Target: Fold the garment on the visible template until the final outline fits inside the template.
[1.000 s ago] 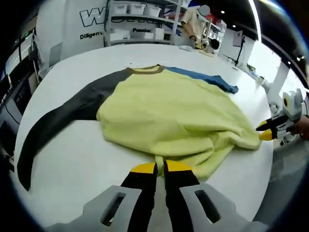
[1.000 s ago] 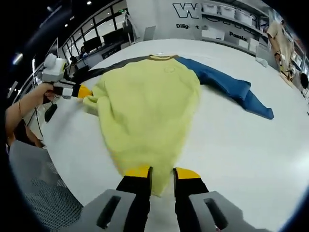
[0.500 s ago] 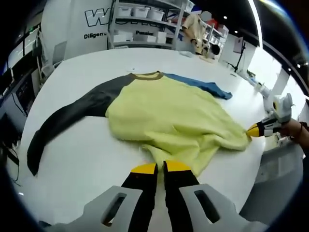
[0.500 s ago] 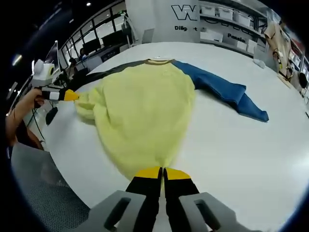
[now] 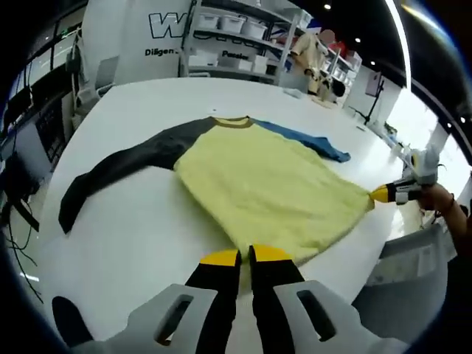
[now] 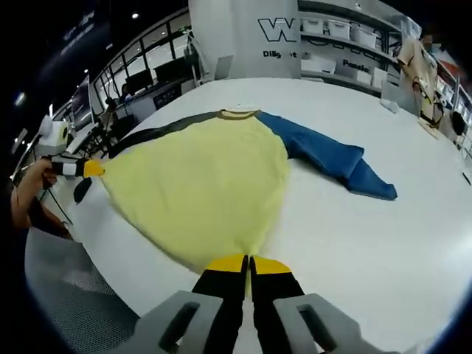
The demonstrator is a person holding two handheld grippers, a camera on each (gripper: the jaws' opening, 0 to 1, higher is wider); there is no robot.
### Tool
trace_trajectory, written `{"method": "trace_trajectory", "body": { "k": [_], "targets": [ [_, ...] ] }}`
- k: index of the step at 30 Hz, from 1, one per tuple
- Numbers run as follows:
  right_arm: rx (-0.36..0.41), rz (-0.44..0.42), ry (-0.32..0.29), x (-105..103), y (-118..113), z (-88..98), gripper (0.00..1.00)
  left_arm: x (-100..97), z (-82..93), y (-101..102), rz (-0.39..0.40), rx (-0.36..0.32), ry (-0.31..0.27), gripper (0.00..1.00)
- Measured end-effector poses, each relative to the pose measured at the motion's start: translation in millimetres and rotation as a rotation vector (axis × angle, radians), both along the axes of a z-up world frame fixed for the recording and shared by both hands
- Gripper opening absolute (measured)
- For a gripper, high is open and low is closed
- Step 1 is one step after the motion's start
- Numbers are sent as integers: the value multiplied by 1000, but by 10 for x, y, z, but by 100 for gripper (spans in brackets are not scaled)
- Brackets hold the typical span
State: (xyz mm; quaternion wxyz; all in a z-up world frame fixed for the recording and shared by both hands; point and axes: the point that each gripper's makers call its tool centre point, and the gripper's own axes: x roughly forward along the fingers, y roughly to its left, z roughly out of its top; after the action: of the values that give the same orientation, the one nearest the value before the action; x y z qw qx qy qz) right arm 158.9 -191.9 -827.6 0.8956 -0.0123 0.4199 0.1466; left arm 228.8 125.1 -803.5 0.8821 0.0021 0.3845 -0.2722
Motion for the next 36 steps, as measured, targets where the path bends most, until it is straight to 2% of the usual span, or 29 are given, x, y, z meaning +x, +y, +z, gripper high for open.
{"method": "trace_trajectory", "body": {
  "k": [6, 7, 11, 14, 19, 22, 24, 25, 26, 27, 29, 30, 32, 33, 36],
  "targets": [
    [6, -1, -13, 36, -16, 76, 0, -152, 57, 45, 42, -6, 28, 8],
    [7, 0, -13, 48, -15, 83, 0, -176, 80, 40, 43, -6, 15, 8],
    [39, 11, -43, 183, 13, 196, 0, -34, 118, 12, 62, -44, 24, 8],
    [69, 1, -117, 507, -16, 410, 0, 283, 212, -24, 72, -36, 4, 8],
    [81, -10, -136, 636, -37, 460, 0, 404, 242, -39, 77, -39, -4, 7],
    [106, -25, -154, 893, -68, 492, 0, 659, 236, -43, 106, -40, 0, 7],
    [107, -34, -150, 993, -83, 472, 0, 755, 194, -17, 126, -25, 11, 7],
    [102, -36, -156, 1116, -105, 437, 0, 912, 106, 55, 155, 18, 21, 7],
    [104, -51, -150, 1161, -123, 414, 0, 961, 95, 47, 160, 12, 21, 7],
    [110, -69, -129, 1310, -198, 312, 0, 1010, 83, 39, 165, 6, 20, 8],
    [99, -65, -116, 1379, -206, 234, 0, 1181, -61, 31, 196, -6, 63, 9],
    [119, -99, -69, 1503, -232, 28, 0, 1242, -155, 71, 219, 14, 84, 9],
    [125, -110, -62, 1527, -231, -19, 0, 1350, -283, 87, 238, 20, 93, 10],
    [126, -129, -55, 1588, -269, -105, 0, 1417, -287, 87, 190, 65, 30, 9],
    [153, -167, -92, 1638, -334, -75, 0, 1397, -216, 124, 132, 113, -34, 11]
  ]
}}
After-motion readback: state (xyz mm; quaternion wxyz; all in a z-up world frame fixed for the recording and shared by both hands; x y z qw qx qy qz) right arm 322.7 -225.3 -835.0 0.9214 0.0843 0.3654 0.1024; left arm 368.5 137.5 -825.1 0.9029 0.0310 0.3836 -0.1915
